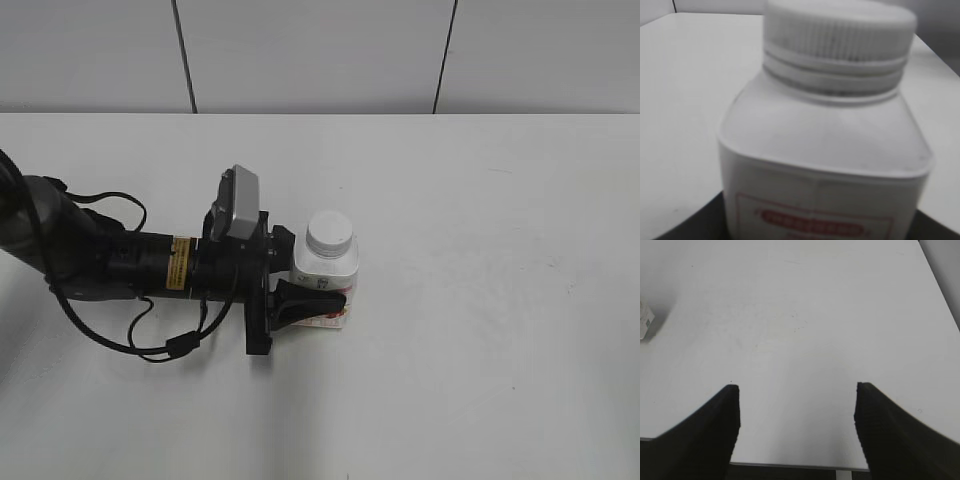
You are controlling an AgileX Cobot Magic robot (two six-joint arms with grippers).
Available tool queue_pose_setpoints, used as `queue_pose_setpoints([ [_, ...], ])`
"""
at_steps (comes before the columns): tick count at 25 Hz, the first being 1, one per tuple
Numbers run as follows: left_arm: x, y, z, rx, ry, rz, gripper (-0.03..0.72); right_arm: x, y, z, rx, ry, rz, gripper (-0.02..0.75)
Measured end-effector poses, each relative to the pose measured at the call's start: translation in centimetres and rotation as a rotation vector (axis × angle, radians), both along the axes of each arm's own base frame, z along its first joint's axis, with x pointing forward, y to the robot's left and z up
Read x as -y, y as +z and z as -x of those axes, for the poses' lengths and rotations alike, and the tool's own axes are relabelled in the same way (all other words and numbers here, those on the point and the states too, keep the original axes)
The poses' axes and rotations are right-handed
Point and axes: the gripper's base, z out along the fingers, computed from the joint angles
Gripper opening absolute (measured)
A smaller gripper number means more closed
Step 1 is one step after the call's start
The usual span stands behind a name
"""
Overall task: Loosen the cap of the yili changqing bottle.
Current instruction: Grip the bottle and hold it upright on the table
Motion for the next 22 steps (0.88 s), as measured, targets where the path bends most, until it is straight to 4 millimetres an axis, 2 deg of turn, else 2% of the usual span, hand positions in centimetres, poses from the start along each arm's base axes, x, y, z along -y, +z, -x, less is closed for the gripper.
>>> queue_pose_setpoints([
  [6,0.0,-1.5,0.3,-0.027,-0.008,-0.015,0.376,0.0,0.0,0.0,0.0,0.0,0.0,0.563],
  [22,0.0,-1.8,0.4,-0.043,-0.004,0.005,0.373,0.0,0.0,0.0,0.0,0.0,0.0,0.563],
])
